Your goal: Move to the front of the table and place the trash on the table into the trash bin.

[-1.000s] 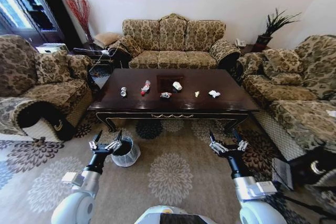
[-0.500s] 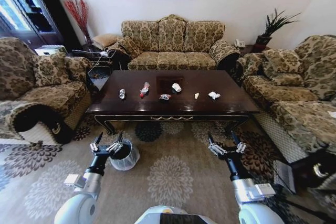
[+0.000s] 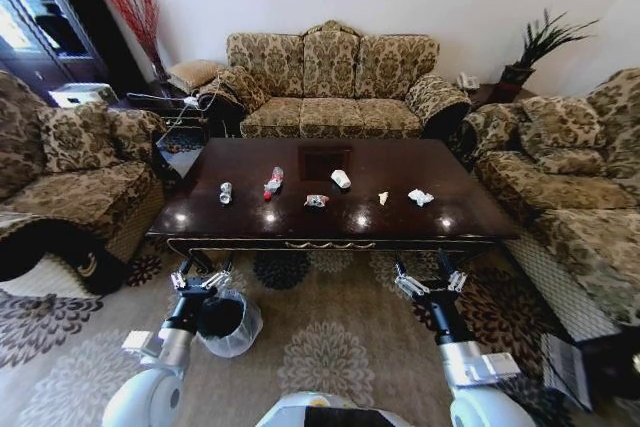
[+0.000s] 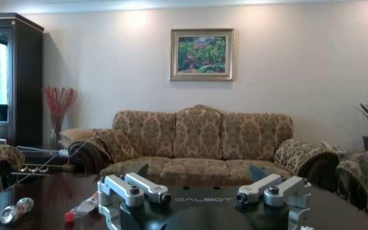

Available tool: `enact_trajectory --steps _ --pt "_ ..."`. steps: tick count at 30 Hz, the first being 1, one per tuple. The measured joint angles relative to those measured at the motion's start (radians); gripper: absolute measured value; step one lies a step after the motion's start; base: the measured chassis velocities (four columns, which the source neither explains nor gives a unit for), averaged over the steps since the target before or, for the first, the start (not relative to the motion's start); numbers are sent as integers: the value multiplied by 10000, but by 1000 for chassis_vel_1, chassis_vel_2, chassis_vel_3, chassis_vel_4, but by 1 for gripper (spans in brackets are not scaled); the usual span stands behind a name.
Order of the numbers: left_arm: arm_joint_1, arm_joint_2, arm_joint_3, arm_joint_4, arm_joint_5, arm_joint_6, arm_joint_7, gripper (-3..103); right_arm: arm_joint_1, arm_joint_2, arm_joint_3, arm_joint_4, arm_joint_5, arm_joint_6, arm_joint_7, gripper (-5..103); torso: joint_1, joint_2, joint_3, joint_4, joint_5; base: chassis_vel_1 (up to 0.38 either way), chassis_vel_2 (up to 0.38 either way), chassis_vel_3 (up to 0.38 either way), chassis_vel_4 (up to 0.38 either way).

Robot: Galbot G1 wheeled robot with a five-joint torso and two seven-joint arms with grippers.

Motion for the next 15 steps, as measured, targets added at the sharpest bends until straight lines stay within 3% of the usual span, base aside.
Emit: enact_trajectory --steps 8,15 --pt "-47 202 -17 527 58 75 0 100 13 53 -38 -270 -15 223 0 100 -22 9 -8 0 -1 66 6 -86 -15" --pt "-140 470 -10 1102 190 129 6 100 67 148 -33 -579 2 408 2 100 -12 6 -4 0 0 143 151 -140 -154"
